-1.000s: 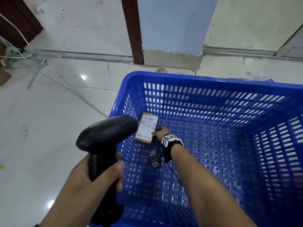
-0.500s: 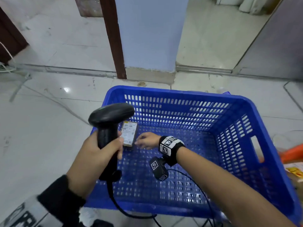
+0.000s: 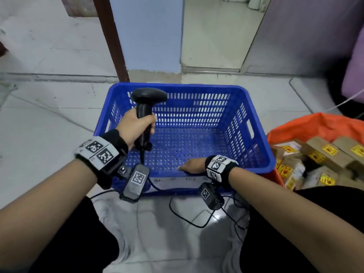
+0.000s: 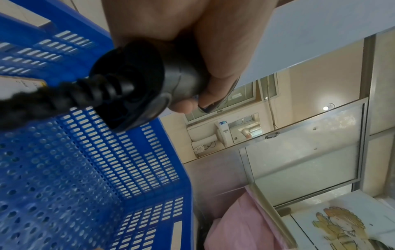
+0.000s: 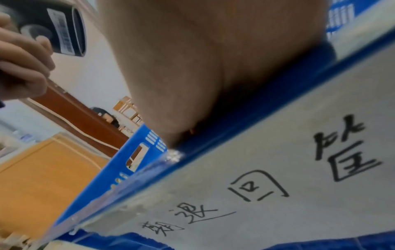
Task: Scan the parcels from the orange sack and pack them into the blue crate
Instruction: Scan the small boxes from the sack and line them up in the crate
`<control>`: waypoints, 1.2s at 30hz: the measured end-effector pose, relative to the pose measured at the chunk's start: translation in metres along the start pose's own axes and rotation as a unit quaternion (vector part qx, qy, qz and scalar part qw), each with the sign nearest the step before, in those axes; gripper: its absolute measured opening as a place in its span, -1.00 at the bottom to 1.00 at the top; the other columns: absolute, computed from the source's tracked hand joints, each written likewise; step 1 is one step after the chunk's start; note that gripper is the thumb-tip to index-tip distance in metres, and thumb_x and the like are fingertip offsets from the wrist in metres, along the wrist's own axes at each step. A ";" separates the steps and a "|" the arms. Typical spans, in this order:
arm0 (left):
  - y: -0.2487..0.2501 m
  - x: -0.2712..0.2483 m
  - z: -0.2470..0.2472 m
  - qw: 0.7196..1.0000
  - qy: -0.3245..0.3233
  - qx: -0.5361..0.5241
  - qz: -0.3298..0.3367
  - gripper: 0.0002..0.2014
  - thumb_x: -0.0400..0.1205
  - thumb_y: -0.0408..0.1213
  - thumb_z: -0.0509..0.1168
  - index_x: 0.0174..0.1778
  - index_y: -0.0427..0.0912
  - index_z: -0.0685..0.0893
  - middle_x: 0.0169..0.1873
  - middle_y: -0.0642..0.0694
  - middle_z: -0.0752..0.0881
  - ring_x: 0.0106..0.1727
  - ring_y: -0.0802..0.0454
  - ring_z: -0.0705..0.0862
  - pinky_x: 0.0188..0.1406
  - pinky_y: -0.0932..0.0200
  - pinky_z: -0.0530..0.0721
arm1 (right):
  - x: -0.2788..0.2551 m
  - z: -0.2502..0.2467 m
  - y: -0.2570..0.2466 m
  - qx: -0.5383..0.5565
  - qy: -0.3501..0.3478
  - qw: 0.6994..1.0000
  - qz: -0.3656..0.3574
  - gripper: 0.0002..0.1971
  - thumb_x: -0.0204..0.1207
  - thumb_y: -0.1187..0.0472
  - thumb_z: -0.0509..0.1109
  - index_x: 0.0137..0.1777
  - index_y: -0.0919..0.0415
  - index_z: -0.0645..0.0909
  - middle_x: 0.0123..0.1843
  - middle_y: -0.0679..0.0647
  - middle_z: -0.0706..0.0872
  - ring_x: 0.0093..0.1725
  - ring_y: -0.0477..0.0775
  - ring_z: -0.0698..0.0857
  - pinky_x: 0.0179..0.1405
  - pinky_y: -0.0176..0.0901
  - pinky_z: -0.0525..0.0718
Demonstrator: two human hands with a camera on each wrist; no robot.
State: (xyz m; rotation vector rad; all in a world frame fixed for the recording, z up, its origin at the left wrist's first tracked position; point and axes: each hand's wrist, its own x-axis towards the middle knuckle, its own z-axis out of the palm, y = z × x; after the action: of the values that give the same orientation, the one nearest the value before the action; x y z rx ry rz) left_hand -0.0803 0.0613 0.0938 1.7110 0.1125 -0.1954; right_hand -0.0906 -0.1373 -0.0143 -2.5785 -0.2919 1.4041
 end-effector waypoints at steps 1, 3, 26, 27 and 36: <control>0.001 -0.002 0.003 1.000 -0.002 0.000 -0.001 -0.88 0.64 -0.44 0.27 -0.21 -0.21 0.55 -0.44 -0.09 0.58 -0.53 0.10 0.57 -0.31 0.12 0.55 | -0.001 0.000 0.000 0.002 0.005 1.000 0.007 -0.52 0.75 -0.14 0.04 0.27 0.20 0.61 0.43 0.24 0.50 0.40 0.20 0.51 0.42 -0.05 0.37; 0.002 -0.005 0.009 1.000 -0.009 0.001 -0.006 -0.87 0.64 -0.44 0.26 -0.22 -0.20 0.54 -0.43 -0.09 0.57 -0.54 0.12 0.57 -0.31 0.14 0.55 | -0.003 0.002 0.000 0.000 0.013 1.000 0.009 -0.47 0.74 -0.16 0.05 0.43 0.22 0.54 0.56 0.21 0.45 0.49 0.21 0.47 0.52 0.01 0.35; 0.001 -0.003 0.048 0.996 -0.076 0.045 -0.006 -0.89 0.65 -0.41 0.29 -0.20 -0.21 0.58 -0.43 -0.10 0.58 -0.45 0.02 0.56 -0.27 0.10 0.52 | -0.022 0.005 0.019 0.202 -0.035 0.974 -0.092 -0.68 0.74 0.11 0.18 0.36 0.21 0.59 0.21 0.13 0.71 0.14 0.05 0.64 -0.09 -0.15 0.60; 0.001 -0.001 0.050 0.996 -0.078 0.044 -0.004 -0.90 0.65 -0.40 0.30 -0.19 -0.21 0.58 -0.43 -0.09 0.58 -0.44 0.02 0.56 -0.26 0.09 0.52 | -0.023 -0.011 0.034 0.230 0.008 0.969 -0.087 -0.71 0.72 0.10 0.21 0.28 0.20 0.63 0.17 0.14 0.75 0.09 0.04 0.66 -0.09 -0.15 0.60; -0.008 0.013 0.074 0.994 -0.096 0.057 -0.008 -0.96 0.64 -0.38 0.31 -0.12 -0.20 0.59 -0.48 -0.03 0.59 -0.47 0.07 0.56 -0.32 0.11 0.49 | -0.077 -0.095 0.251 0.452 0.386 0.801 0.072 -0.83 0.57 0.29 0.36 -0.27 0.20 0.56 -0.36 0.09 0.66 -0.33 0.05 0.63 -0.47 -0.30 0.53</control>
State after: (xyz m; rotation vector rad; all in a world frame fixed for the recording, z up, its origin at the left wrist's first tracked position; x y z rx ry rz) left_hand -0.0742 -0.0114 0.0728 1.7953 -0.0278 -0.3825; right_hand -0.0316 -0.4061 0.0334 -2.0641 0.5745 0.2337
